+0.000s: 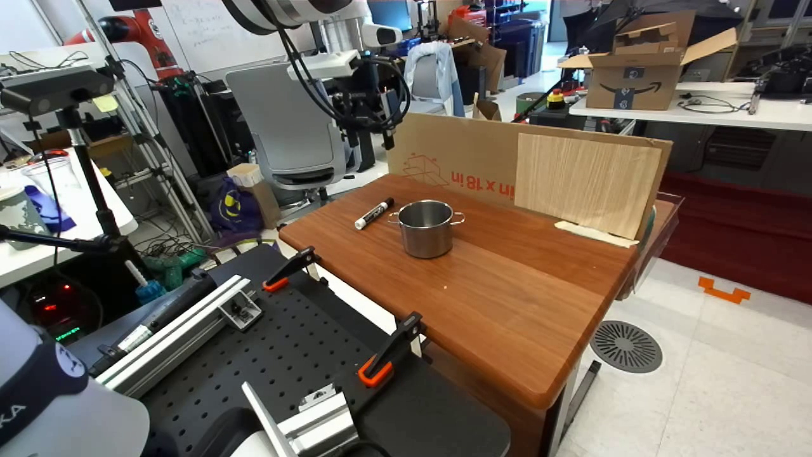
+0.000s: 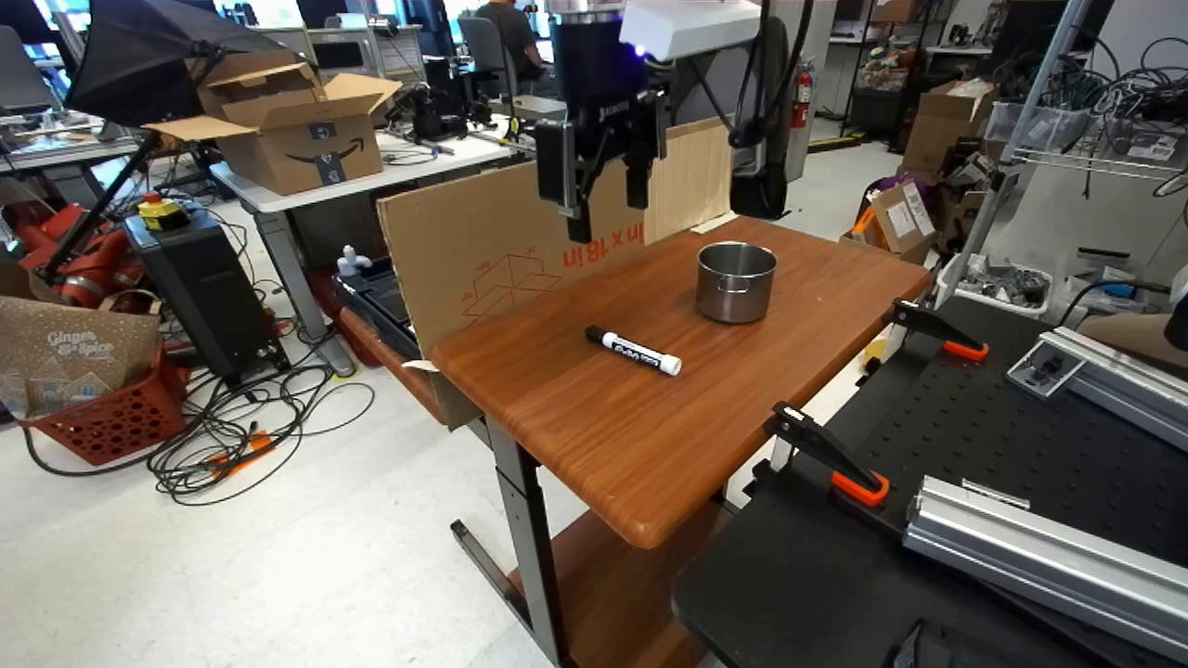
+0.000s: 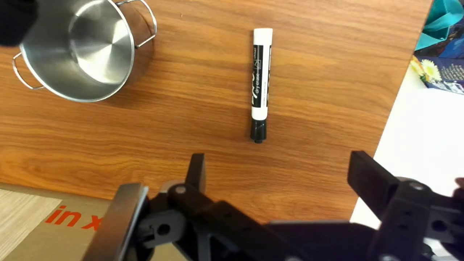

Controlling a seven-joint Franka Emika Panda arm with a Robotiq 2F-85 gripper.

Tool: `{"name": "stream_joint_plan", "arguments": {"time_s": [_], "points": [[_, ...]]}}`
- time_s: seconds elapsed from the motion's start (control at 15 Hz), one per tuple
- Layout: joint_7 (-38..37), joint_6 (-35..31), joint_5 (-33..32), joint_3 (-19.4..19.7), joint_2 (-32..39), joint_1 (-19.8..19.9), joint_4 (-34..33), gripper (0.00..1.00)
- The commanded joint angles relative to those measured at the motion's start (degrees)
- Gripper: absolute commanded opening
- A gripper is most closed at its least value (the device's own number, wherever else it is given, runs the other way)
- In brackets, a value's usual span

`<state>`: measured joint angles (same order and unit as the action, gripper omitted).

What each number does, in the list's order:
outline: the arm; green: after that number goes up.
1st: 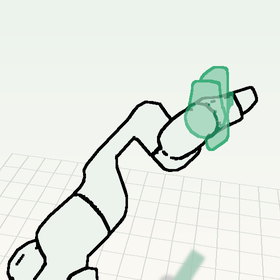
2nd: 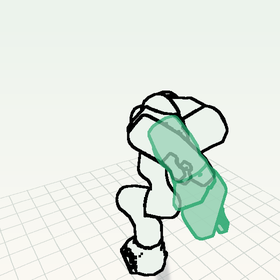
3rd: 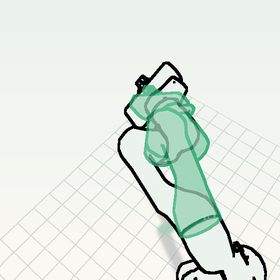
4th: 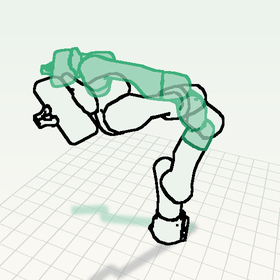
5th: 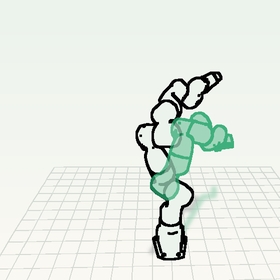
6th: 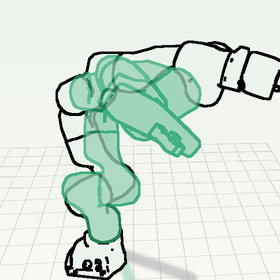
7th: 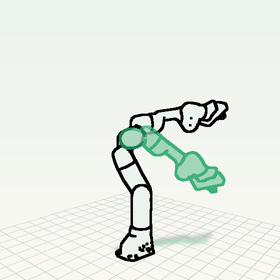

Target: Remove the marker from the pot and put it on the table

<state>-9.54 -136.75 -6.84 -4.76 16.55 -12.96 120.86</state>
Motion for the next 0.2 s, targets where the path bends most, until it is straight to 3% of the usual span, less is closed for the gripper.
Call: {"name": "stream_joint_plan", "arguments": {"time_s": [0.0, 0.13], "points": [[-0.1, 0.1, -0.2, -0.5, 0.0, 0.5, -0.1, 1.0], [-0.1, 0.1, -0.2, -0.6, 0.0, 0.5, -0.1, 1.0]]}}
